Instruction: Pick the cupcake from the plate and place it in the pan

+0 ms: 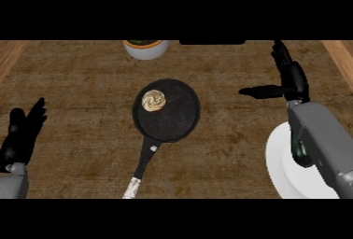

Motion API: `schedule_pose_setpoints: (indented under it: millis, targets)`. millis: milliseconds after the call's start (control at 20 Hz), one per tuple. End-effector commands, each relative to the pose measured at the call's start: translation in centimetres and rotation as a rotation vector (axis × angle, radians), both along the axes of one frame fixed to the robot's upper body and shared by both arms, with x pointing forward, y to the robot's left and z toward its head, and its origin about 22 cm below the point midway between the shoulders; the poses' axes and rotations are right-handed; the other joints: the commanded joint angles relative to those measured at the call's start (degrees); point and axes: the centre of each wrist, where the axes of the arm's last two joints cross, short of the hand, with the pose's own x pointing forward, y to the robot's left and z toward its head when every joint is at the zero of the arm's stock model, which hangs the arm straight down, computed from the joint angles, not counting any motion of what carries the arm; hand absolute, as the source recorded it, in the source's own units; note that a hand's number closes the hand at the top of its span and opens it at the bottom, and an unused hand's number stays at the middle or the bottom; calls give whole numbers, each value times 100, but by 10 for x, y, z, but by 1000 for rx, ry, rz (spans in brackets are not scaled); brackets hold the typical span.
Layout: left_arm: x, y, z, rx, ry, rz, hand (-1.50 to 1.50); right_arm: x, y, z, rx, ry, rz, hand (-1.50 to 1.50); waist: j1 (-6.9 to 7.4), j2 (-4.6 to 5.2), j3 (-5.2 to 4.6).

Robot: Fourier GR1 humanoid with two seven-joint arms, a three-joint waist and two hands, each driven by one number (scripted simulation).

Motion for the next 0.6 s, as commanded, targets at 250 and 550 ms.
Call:
schedule_pose_setpoints:
  millis: [250, 550]
  targets:
    - [-11, -4, -4, -18, 11, -25, 0, -41, -102, 19, -53, 6, 41, -150, 35, 13, 0]
    - [1, -3, -6, -5, -7, 1, 0, -59, -148, 41, -49, -13, 62, -150, 28, 16, -1]
